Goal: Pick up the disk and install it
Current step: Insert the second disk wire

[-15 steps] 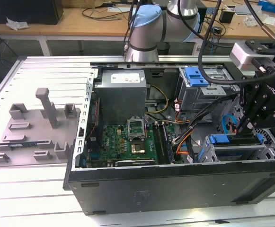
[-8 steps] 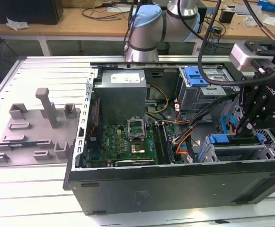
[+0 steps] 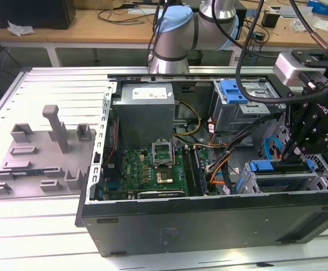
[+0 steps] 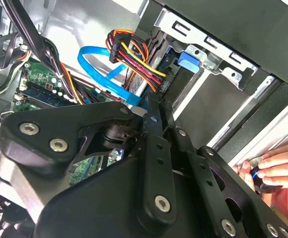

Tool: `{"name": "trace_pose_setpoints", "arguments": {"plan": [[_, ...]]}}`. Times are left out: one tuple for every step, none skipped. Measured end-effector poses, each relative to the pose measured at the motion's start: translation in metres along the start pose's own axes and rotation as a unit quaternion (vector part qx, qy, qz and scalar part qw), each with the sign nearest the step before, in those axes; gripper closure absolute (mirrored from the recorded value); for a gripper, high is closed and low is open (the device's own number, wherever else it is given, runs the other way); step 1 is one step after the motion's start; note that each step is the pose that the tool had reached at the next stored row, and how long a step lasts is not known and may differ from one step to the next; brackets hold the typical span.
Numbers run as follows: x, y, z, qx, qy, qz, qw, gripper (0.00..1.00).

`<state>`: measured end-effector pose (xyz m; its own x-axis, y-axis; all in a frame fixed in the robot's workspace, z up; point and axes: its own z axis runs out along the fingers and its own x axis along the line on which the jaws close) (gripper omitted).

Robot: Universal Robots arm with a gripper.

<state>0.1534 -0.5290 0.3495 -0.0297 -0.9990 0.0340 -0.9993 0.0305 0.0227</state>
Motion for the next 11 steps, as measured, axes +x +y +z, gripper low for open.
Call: {"name": "trace_pose_setpoints", "arguments": {"plan": [[-0.0002,-0.0001,0.0,0.0,0.0001,0.0,1.0,0.84],[-0.0003,-0.0002,0.0001,0.0,0.0001,0.0,1.0,0.84],[-0.0004,-0.0003,0.0002,0.0,0.0001,-0.001,1.0,0.84],[-0.0005,-0.0003,0.0003,0.0,0.0001,-0.001,1.0,0.84],[-0.0005,-0.0003,0.0005,0.0,0.0002,-0.001,1.0,0.84],[-0.0006,-0.0003,0.0008,0.0001,0.0002,-0.001,1.0,0.84],[-0.0006,-0.0003,0.0011,0.0001,0.0002,-0.001,1.0,0.84],[-0.0006,-0.0004,0.0013,0.0001,0.0002,-0.001,1.0,0.84],[-0.0006,-0.0004,0.0016,0.0001,0.0002,-0.001,1.0,0.84],[-0.0006,-0.0004,0.0017,0.0001,0.0002,-0.001,1.0,0.84],[-0.0006,-0.0004,0.0021,0.0001,0.0001,-0.001,1.0,0.84]]}}
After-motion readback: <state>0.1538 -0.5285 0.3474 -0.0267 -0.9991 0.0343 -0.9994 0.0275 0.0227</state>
